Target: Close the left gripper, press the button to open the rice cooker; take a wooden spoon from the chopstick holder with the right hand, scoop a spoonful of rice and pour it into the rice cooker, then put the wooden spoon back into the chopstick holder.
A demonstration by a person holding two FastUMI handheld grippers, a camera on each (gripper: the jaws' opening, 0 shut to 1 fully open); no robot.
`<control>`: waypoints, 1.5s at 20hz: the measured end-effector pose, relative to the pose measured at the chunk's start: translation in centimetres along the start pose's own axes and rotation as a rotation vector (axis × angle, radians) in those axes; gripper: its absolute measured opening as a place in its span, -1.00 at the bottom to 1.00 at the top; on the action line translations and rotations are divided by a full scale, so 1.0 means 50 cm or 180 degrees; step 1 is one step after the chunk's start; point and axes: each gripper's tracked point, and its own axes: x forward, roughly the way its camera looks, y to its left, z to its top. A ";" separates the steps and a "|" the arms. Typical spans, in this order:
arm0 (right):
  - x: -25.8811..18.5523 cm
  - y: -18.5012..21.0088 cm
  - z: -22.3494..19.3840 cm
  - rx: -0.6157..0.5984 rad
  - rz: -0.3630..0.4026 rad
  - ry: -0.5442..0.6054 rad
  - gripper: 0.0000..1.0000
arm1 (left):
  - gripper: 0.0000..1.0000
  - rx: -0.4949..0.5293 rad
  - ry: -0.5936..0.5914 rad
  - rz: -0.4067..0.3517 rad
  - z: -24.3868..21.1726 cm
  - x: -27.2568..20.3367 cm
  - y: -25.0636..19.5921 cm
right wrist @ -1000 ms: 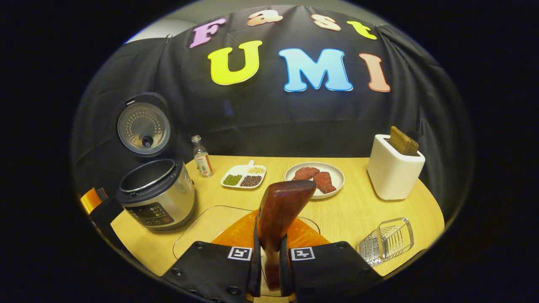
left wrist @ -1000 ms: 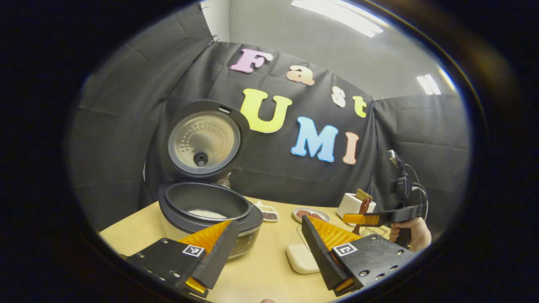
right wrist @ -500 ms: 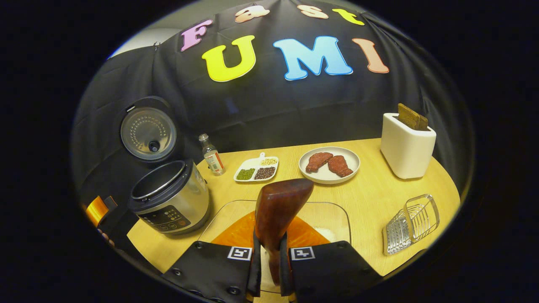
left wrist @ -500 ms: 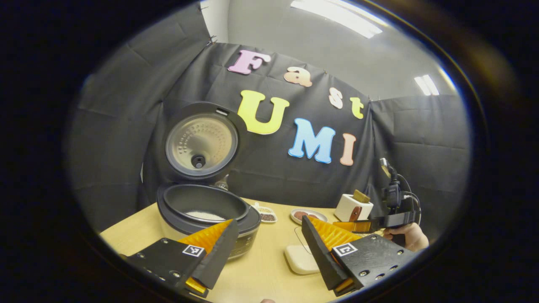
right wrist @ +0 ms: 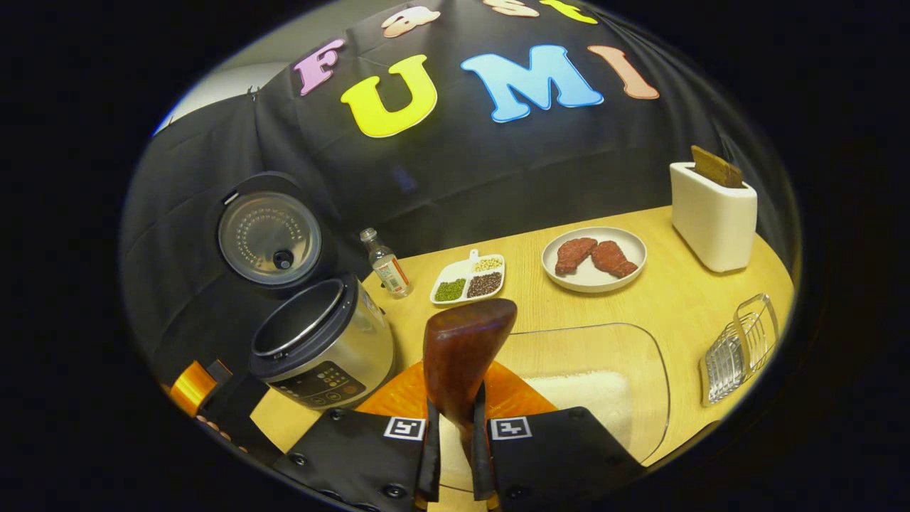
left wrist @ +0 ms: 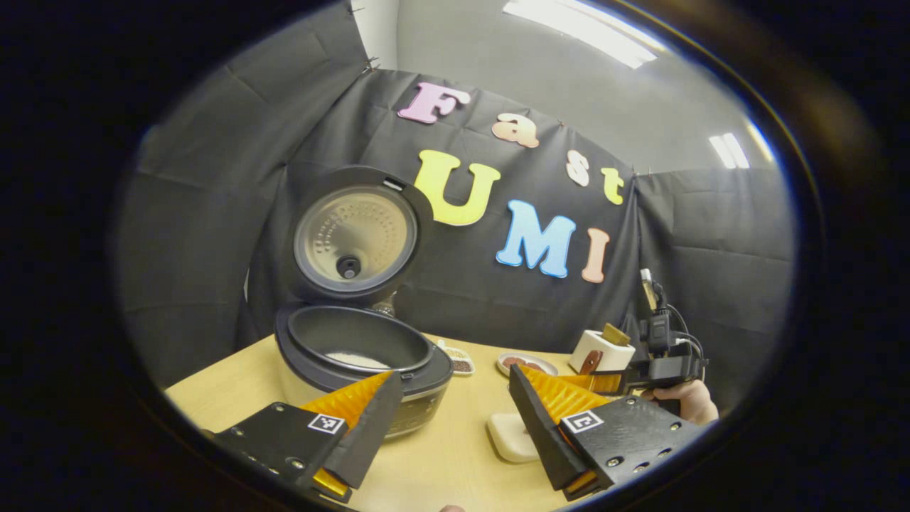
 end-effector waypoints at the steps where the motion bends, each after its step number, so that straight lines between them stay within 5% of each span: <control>1: 0.003 0.007 0.001 0.0070 0.0050 0.0007 -0.61 | 0.86 -0.0003 0.0002 0.0014 -0.002 -0.001 0.005; 7: 0.002 0.018 0.007 0.0360 0.0174 0.0011 -0.62 | 0.89 0.0024 -0.0017 0.0083 0.006 -0.011 0.017; 16: -0.024 -0.077 0.006 0.1587 0.0276 0.0023 -0.62 | 0.86 0.0152 -0.0080 0.0101 0.030 -0.023 -0.005; 30: -0.083 -0.165 0.110 0.2350 0.0384 -0.0454 -0.62 | 0.89 0.0028 -0.0248 0.0237 0.069 -0.045 -0.005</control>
